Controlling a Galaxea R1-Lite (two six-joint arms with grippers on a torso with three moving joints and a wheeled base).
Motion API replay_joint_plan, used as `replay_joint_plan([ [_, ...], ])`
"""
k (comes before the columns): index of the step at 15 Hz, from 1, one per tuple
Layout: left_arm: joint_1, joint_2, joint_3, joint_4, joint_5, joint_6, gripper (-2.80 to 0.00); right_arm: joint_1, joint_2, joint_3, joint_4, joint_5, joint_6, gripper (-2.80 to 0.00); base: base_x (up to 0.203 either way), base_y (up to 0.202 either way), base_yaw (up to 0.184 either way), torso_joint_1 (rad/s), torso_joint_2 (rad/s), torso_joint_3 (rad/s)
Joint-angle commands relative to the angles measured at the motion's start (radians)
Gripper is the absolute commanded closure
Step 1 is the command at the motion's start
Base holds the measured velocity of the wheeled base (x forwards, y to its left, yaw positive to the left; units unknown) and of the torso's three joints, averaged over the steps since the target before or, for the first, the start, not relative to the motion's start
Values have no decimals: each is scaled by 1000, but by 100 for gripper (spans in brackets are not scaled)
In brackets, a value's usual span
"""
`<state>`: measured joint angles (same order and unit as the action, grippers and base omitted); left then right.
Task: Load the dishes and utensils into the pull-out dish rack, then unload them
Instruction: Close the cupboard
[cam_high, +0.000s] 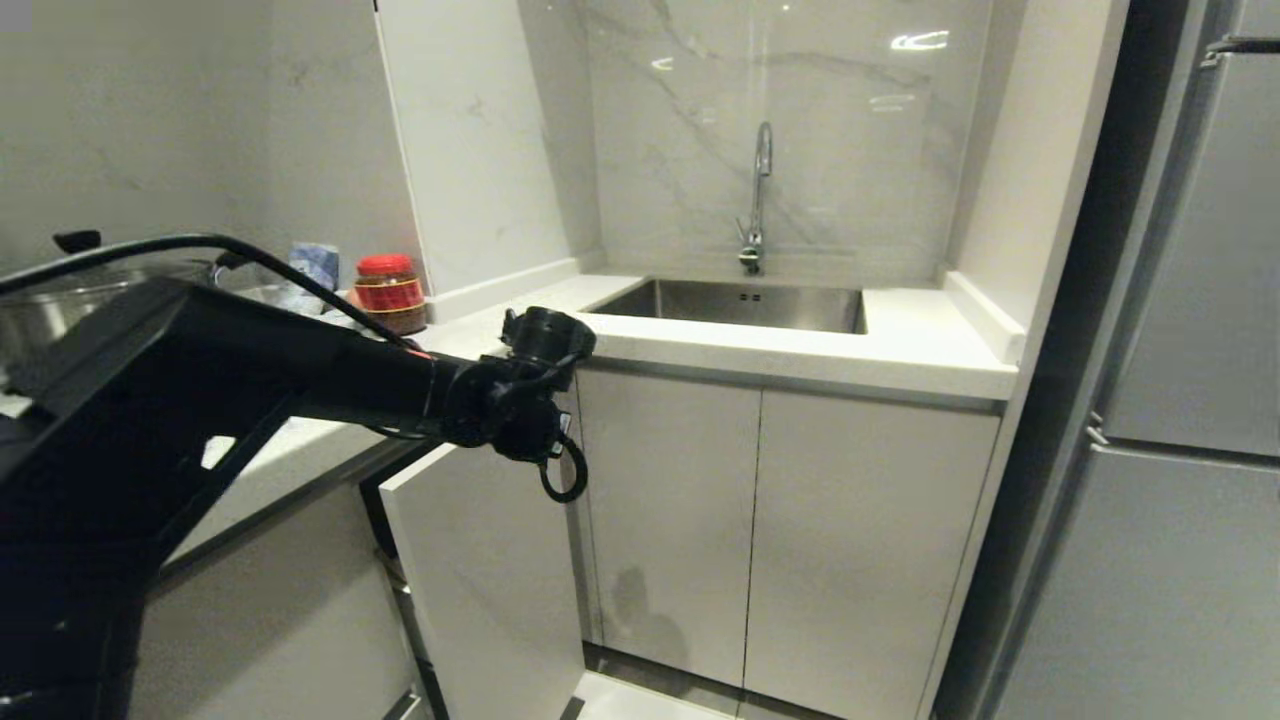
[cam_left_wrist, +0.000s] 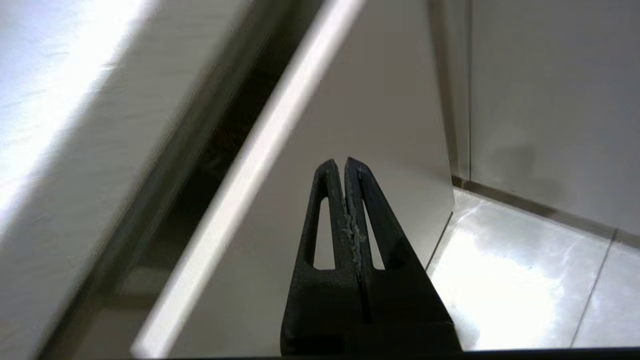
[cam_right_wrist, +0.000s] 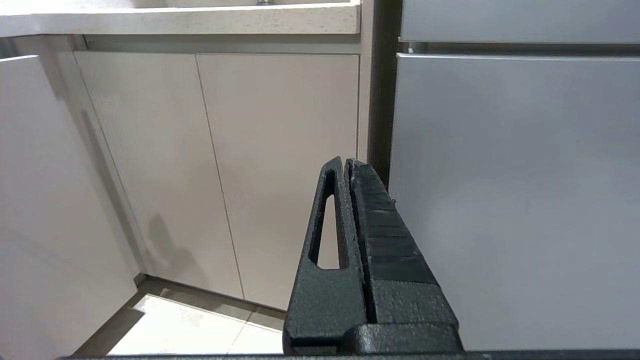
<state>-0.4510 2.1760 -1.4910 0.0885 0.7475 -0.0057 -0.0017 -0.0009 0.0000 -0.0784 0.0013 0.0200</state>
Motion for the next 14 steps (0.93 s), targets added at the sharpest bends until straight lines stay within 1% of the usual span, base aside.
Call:
replay_joint_plan([
  [1, 33, 110, -38, 0, 4, 2, 0, 0, -1, 26, -1, 0, 0, 0, 0, 0, 0, 0, 0, 0],
  [6, 82, 187, -95, 0, 7, 7, 0, 0, -1, 26, -1, 0, 0, 0, 0, 0, 0, 0, 0, 0],
  [8, 109, 192, -110, -4, 18, 32, 0, 0, -1, 26, 0, 0, 0, 0, 0, 0, 0, 0, 0, 0],
  [11, 147, 190, -130, -6, 71, 56, 0, 0, -1, 26, -1, 0, 0, 0, 0, 0, 0, 0, 0, 0],
  [14, 167, 186, -142, -6, 79, 62, 0, 0, -1, 26, -1, 0, 0, 0, 0, 0, 0, 0, 0, 0],
])
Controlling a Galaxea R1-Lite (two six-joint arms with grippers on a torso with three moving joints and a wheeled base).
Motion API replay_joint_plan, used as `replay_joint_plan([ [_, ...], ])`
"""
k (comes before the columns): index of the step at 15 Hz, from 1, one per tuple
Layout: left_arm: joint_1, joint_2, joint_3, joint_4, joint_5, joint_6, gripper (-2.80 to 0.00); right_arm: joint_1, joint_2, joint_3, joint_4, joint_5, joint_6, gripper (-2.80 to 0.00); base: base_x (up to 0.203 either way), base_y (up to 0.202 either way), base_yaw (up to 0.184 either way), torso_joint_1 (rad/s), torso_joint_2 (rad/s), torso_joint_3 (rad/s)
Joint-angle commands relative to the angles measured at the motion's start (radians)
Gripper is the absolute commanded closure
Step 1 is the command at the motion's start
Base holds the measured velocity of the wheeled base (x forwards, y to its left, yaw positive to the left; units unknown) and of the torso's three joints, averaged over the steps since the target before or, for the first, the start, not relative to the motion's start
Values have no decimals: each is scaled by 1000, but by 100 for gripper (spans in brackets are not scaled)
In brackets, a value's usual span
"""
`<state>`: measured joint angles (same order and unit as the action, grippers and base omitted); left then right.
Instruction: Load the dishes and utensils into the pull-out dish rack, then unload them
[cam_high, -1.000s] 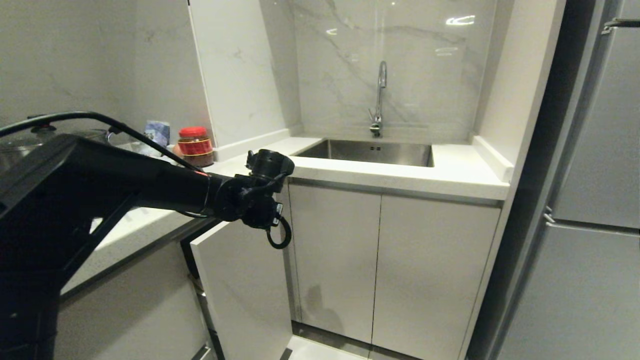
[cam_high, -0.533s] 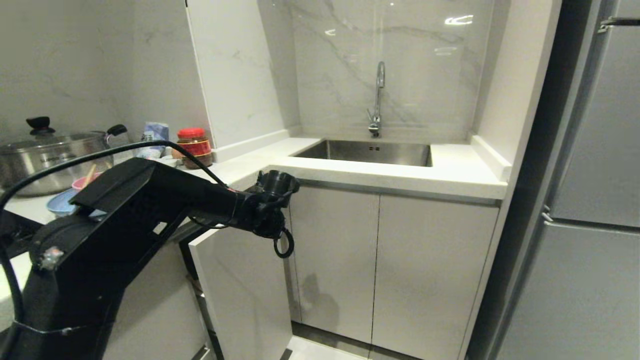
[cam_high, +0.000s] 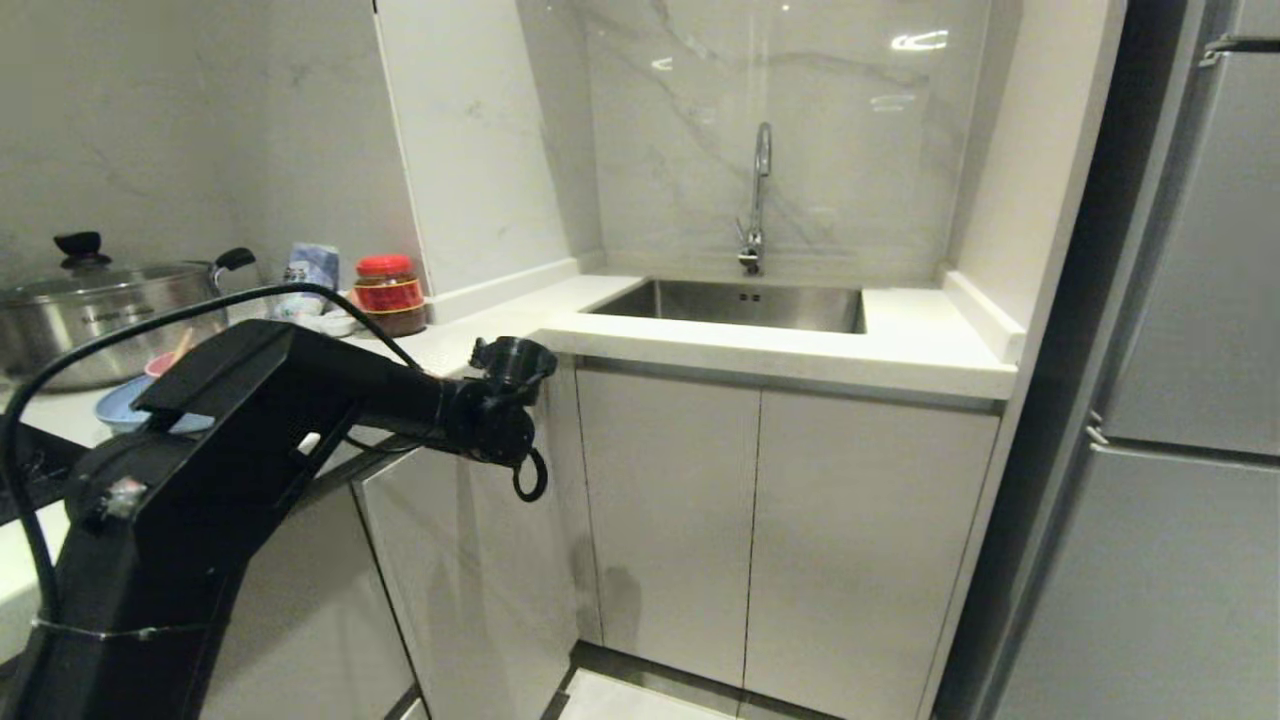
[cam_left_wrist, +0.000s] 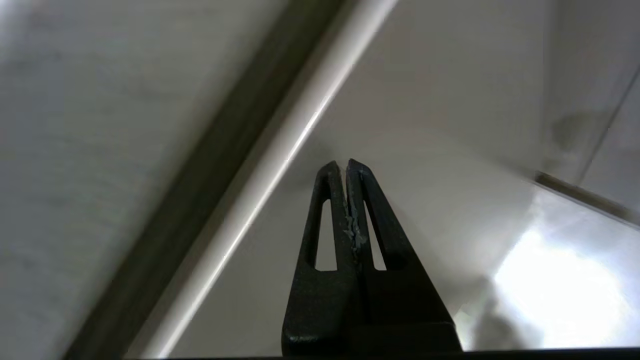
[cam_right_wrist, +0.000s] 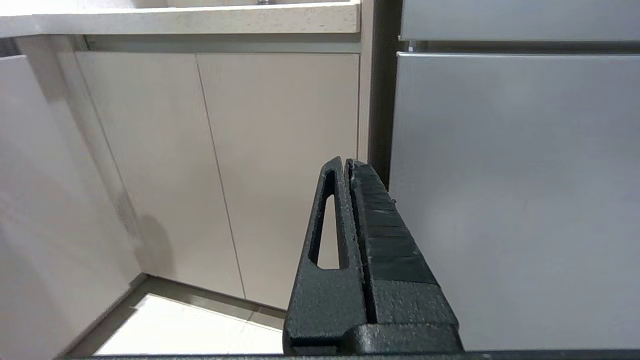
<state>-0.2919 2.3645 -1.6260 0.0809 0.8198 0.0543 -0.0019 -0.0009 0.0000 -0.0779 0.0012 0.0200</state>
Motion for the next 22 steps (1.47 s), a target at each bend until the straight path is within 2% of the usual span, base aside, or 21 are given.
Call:
replay_joint_plan([
  [1, 8, -2, -8, 2, 7, 2, 0, 0, -1, 26, -1, 0, 0, 0, 0, 0, 0, 0, 0, 0],
  [9, -22, -30, 13, 1, 1, -6, 0, 0, -1, 26, -1, 0, 0, 0, 0, 0, 0, 0, 0, 0],
  [12, -57, -120, 53, 1, -39, -15, 0, 0, -1, 26, -2, 0, 0, 0, 0, 0, 0, 0, 0, 0],
  [16, -93, -355, 117, 6, -155, -37, 0, 0, -1, 26, -2, 0, 0, 0, 0, 0, 0, 0, 0, 0],
  [22, -97, -861, 244, 22, -359, -35, 0, 0, -1, 26, -2, 0, 0, 0, 0, 0, 0, 0, 0, 0],
])
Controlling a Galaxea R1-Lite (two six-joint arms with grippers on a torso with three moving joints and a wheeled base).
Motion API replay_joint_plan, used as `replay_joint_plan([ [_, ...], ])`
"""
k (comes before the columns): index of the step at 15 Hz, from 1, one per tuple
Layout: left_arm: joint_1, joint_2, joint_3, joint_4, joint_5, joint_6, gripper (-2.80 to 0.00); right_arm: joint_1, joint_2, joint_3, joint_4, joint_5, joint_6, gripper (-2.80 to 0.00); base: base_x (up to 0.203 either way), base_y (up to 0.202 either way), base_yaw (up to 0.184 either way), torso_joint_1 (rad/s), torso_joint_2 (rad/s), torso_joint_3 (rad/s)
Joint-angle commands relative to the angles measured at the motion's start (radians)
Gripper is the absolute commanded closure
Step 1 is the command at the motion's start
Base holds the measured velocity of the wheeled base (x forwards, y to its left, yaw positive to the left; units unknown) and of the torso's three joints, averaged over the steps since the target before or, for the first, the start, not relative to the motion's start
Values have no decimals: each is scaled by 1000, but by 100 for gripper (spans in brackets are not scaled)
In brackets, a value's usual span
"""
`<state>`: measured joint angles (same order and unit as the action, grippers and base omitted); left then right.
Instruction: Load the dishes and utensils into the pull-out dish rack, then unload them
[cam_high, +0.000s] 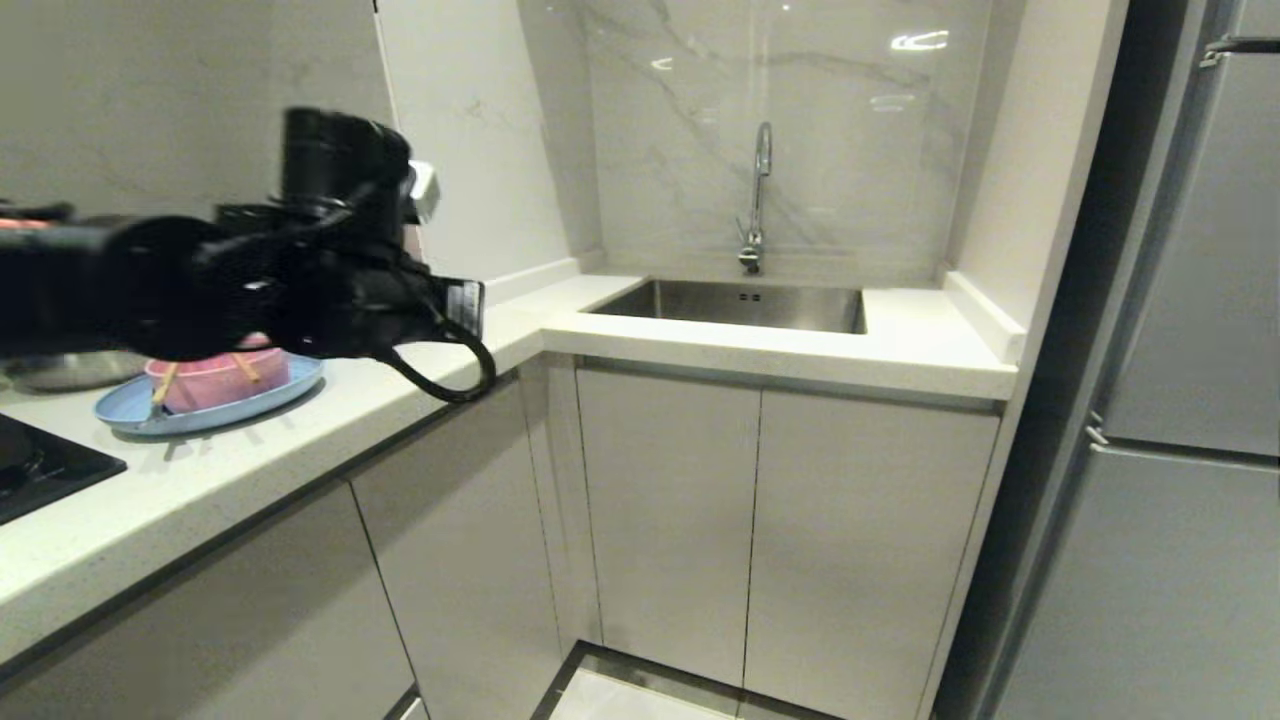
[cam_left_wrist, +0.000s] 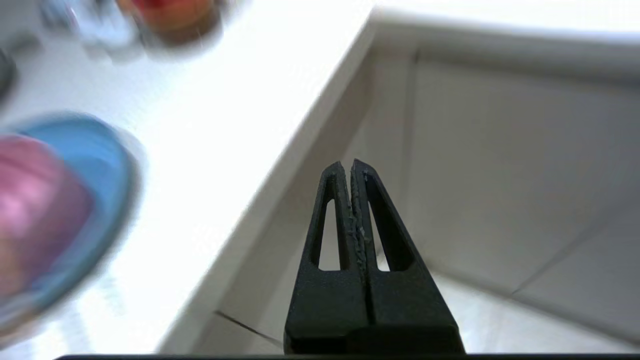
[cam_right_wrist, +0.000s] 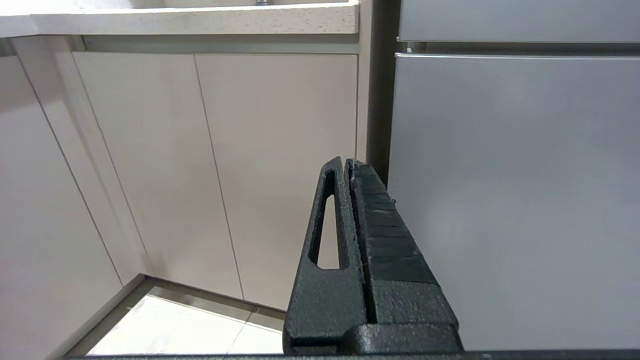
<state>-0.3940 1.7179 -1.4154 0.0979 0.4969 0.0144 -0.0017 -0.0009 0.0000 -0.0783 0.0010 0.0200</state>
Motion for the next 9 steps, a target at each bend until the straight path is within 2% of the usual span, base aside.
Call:
replay_joint_plan([
  [1, 22, -308, 65, 14, -96, 25, 0, 0, -1, 26, -1, 1, 0, 0, 0, 0, 0, 0, 0, 0],
  [3, 106, -492, 158, 24, -279, 129, 0, 0, -1, 26, -1, 1, 0, 0, 0, 0, 0, 0, 0, 0],
  [5, 240, -663, 262, 27, -450, 229, 0, 0, -1, 26, -1, 1, 0, 0, 0, 0, 0, 0, 0, 0],
  [7, 358, -820, 350, 31, -554, 274, 0, 0, -1, 26, -1, 1, 0, 0, 0, 0, 0, 0, 0, 0],
  [9, 430, -965, 466, 31, -594, 288, 0, 0, -1, 26, -1, 1, 0, 0, 0, 0, 0, 0, 0, 0],
])
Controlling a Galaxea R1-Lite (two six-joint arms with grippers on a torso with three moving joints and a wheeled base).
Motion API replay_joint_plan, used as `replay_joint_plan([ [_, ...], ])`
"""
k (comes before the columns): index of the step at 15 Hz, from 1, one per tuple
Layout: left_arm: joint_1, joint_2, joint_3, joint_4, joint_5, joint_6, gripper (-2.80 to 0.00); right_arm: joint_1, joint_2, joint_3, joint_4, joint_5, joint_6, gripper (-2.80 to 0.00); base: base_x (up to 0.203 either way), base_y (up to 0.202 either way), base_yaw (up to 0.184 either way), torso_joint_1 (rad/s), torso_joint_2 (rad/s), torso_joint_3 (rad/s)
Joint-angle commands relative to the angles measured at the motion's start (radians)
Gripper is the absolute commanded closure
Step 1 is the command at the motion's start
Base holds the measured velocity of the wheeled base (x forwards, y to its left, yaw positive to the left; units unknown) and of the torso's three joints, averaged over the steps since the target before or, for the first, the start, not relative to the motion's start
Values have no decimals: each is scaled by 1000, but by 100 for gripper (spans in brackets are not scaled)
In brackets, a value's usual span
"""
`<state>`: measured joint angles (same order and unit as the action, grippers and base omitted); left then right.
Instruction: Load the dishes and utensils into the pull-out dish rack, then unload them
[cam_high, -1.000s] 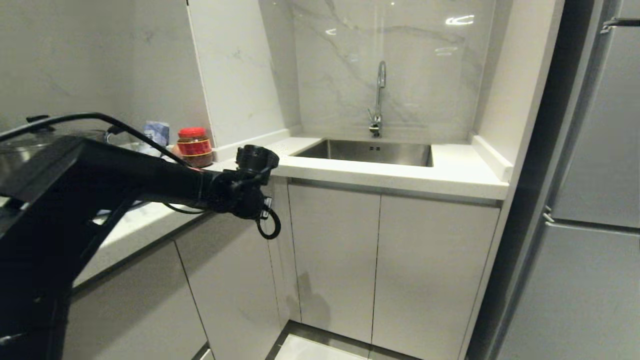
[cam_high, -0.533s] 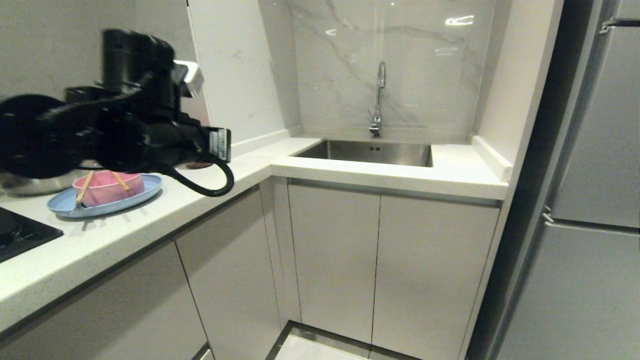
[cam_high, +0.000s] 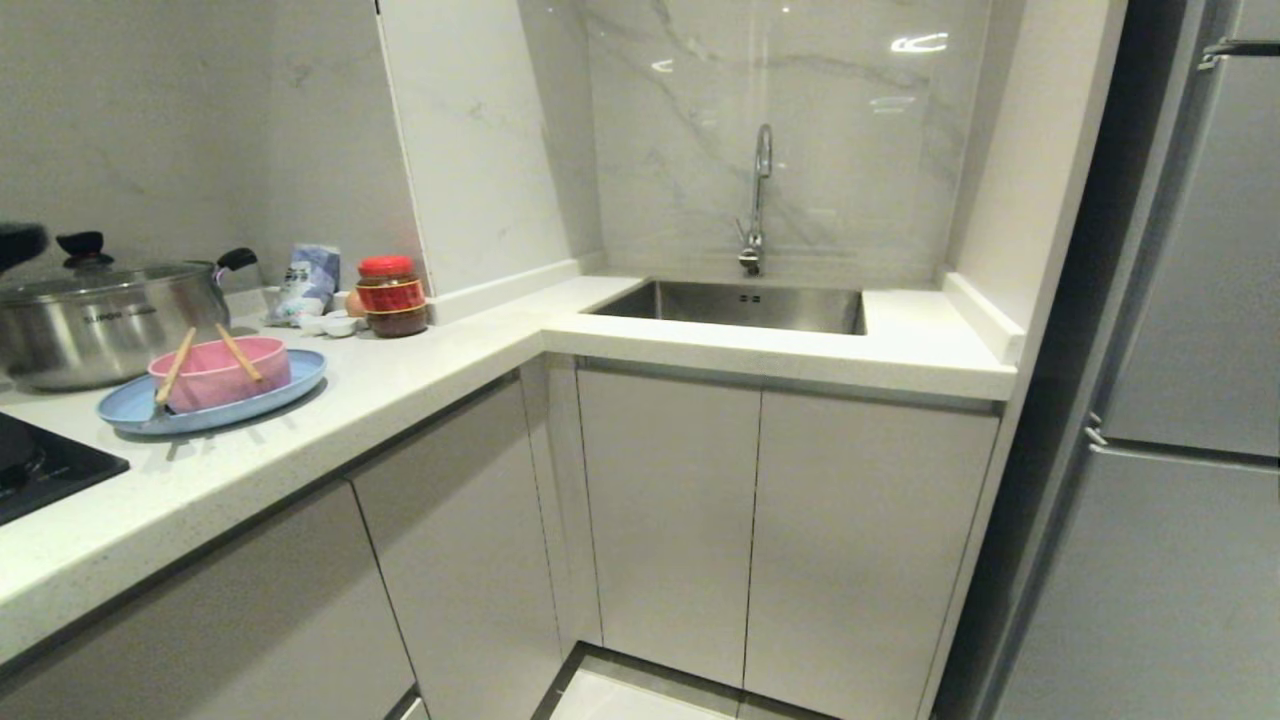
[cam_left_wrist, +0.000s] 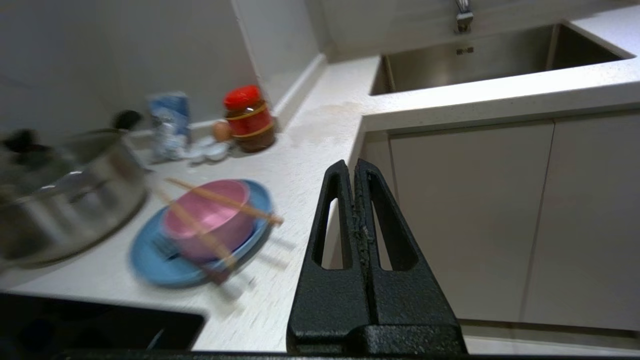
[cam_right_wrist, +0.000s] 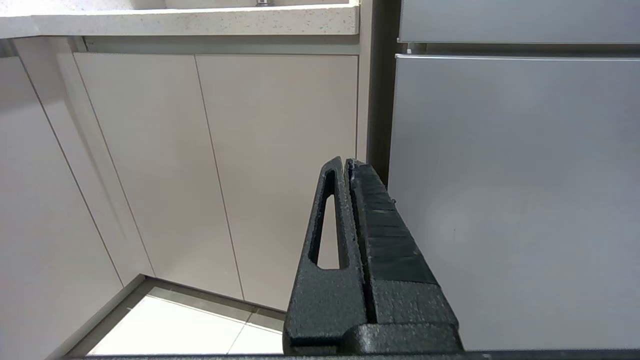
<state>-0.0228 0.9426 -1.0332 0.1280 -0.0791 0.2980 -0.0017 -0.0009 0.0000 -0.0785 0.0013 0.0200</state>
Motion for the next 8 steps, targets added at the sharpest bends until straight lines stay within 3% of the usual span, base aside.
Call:
replay_joint_plan([
  [1, 70, -276, 145, 2, -20, 1, 0, 0, -1, 26, -1, 0, 0, 0, 0, 0, 0, 0, 0, 0],
  [8, 37, -898, 706, -1, 81, -36, 0, 0, -1, 26, -1, 0, 0, 0, 0, 0, 0, 0, 0, 0],
])
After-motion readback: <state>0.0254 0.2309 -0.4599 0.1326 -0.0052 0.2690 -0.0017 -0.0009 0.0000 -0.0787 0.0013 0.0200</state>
